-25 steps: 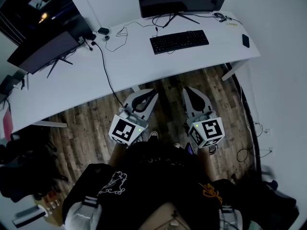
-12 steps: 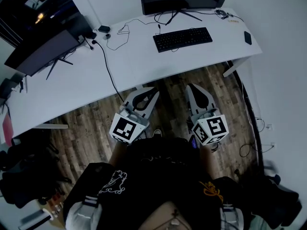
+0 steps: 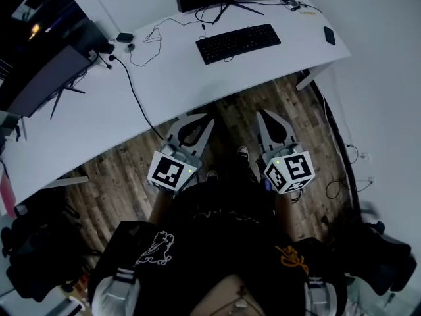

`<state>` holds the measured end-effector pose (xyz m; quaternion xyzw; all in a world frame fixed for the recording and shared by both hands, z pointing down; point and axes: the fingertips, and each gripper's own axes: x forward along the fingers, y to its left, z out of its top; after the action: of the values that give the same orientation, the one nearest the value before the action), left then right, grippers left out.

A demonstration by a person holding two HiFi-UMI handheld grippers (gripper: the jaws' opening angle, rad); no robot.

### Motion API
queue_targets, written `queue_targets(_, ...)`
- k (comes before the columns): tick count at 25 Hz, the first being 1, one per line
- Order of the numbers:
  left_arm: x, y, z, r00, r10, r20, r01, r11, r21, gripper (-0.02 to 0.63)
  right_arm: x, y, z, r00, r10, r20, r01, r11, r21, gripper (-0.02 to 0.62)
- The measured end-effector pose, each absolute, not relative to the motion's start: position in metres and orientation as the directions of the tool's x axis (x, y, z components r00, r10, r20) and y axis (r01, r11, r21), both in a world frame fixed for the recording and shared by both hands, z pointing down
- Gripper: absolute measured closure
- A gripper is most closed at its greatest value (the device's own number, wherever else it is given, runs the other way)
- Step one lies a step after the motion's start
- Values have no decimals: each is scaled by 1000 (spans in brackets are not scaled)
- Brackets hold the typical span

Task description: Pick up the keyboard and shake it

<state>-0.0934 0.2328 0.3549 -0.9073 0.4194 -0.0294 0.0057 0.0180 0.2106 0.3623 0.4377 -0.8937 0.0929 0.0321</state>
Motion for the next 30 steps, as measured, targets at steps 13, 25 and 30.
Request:
queue_targets(13, -60, 108, 373, 537, -838, 96, -839, -542, -35, 572, 63, 67, 376, -673, -724, 153, -739, 654, -158, 598)
queue_targets(25, 18, -39, 359, 406, -908, 106, -911, -411, -31, 572, 140, -90, 383, -770, -612, 182, -638, 744, -198, 598)
queue_targets(30, 27, -55, 371, 345, -925, 161, -935, -353, -26, 572, 149, -123, 399, -798, -571, 193, -603, 761, -240, 598)
